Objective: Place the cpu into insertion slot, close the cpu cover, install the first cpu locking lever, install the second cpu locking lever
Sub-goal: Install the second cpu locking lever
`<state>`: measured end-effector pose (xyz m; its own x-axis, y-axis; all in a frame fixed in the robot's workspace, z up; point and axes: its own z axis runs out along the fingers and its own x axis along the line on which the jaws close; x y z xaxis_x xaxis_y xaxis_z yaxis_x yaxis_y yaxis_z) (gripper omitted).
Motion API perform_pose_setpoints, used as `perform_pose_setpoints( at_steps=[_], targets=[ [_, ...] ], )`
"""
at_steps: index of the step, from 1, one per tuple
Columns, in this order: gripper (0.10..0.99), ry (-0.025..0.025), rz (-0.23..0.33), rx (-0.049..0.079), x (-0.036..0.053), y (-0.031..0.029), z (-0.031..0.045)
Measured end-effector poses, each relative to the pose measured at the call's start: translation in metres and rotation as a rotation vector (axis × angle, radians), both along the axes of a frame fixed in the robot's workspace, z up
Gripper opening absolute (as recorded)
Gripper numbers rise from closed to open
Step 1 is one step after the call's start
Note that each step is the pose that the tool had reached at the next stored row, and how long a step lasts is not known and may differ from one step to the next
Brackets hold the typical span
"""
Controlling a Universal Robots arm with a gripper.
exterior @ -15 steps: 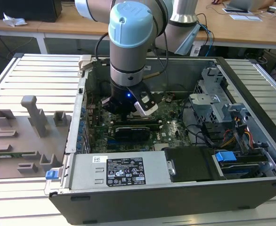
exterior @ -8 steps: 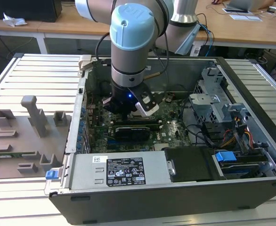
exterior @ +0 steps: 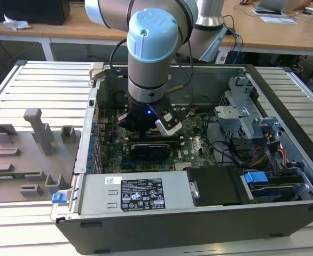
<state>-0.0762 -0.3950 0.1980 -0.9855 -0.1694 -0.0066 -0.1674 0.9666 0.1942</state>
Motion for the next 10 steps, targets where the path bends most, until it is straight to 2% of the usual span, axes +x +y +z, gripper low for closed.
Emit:
perform_pose_setpoints(
  at_steps=[2,4,7,9,10],
  targets=[
    [0.106,-0.0027,0.000,-0.002,-0.0008,-0.0005,0.0043],
    [0.106,-0.0037,0.000,-0.001,-0.0007,-0.0002,0.0164],
    [0.106,-0.0017,0.000,-0.001,0.0099,0.0015,0.0166],
    [0.106,0.0095,0.000,-0.001,0.0356,0.0067,0.0157],
    [0.106,0.0116,0.000,-0.003,0.0420,0.0093,0.0155]
  ],
)
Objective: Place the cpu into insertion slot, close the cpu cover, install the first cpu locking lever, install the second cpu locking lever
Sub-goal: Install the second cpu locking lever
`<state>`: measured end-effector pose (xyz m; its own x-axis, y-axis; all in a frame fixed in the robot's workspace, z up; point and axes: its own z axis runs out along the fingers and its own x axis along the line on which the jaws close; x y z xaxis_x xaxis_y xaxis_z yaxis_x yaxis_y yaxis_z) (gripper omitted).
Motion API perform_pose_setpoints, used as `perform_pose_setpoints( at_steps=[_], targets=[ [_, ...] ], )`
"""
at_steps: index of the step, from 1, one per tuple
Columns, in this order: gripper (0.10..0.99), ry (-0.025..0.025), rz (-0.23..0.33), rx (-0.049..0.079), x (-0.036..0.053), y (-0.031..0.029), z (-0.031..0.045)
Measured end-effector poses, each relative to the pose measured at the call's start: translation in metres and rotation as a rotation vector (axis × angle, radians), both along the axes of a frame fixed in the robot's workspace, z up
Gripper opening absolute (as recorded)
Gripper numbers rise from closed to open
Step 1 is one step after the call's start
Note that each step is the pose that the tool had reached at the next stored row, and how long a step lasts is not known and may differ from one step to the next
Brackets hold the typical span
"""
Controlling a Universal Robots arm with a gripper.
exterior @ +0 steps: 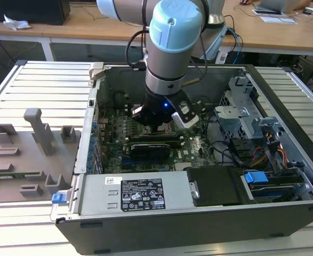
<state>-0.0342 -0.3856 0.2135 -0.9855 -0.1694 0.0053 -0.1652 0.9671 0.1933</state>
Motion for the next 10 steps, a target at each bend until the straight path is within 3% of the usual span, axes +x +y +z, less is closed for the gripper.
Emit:
perform_pose_setpoints(
  at_steps=[1,2,4,10],
  targets=[
    [0.106,0.0002,0.000,-0.011,0.0020,0.0027,0.0000],
    [0.106,0.0001,0.000,-0.031,0.0021,0.0051,0.0004],
    [0.106,0.0001,0.000,-0.049,0.0020,0.0086,0.0016],
    [0.106,0.0002,0.000,-0.071,0.0020,0.0136,0.0060]
  ],
)
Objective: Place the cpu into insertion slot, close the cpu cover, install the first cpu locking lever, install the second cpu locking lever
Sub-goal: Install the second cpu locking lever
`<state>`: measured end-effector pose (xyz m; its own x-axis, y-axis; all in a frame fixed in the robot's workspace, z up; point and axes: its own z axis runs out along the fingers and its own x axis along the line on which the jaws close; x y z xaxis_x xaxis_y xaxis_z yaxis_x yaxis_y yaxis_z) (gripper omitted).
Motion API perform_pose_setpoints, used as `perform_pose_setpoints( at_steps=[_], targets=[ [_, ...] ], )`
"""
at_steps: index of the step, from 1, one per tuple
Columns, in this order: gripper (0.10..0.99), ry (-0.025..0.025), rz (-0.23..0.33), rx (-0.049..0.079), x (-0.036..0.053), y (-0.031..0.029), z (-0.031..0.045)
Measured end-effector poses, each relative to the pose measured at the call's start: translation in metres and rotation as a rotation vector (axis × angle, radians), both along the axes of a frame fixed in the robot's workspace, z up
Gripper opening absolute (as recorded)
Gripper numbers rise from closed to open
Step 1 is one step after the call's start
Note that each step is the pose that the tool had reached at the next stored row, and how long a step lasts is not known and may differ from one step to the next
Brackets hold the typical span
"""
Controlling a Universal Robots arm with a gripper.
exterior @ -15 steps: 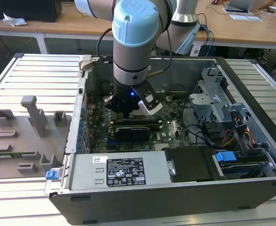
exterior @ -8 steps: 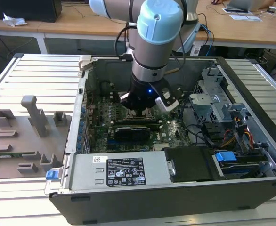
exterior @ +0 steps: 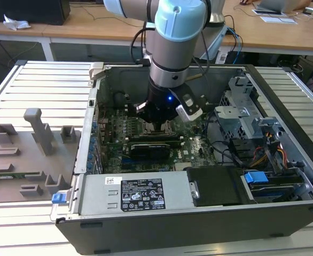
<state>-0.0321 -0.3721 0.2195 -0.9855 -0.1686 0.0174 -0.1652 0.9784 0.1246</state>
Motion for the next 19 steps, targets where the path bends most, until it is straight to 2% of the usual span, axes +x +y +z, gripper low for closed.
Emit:
perform_pose_setpoints(
  at_steps=[2,6,19],
  targets=[
    [0.106,-0.0001,0.000,-0.005,0.0000,0.0026,0.0015],
    [0.106,-0.0001,0.000,-0.013,0.0000,0.0040,0.0070],
    [0.106,0.0000,0.000,-0.019,0.0000,0.0071,0.0468]
  ],
)
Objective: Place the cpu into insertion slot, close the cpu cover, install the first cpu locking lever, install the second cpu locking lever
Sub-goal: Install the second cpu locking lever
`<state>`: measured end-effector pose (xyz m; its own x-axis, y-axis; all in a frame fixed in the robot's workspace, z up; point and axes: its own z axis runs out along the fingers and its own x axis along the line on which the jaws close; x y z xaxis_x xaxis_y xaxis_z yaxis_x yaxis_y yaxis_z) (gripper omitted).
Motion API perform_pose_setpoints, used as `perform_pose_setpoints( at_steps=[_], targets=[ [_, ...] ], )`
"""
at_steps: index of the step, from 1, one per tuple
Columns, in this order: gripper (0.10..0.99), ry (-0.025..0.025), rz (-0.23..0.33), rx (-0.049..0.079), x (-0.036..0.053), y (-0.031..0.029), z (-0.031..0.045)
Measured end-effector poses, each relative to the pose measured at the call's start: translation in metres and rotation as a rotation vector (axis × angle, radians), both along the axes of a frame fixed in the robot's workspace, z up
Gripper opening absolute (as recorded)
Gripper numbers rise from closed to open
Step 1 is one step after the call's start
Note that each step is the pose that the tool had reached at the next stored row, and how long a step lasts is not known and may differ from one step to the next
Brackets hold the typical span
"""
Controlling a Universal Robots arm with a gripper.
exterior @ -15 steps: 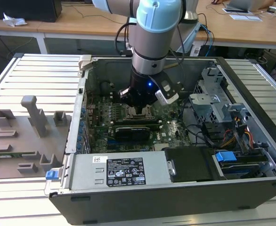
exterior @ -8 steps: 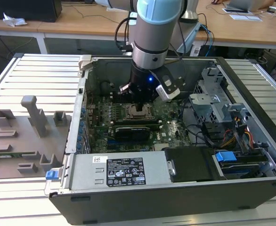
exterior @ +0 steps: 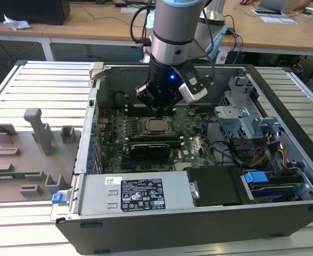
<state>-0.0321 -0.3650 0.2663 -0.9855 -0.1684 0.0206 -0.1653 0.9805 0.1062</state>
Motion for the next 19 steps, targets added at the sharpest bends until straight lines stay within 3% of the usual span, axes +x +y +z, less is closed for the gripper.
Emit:
perform_pose_setpoints(
  at_steps=[11,19],
  targets=[
    [0.106,-0.0001,0.000,0.000,0.0000,0.0014,0.0216],
    [0.106,0.0000,0.000,0.000,0.0000,0.0013,0.0223]
  ],
)
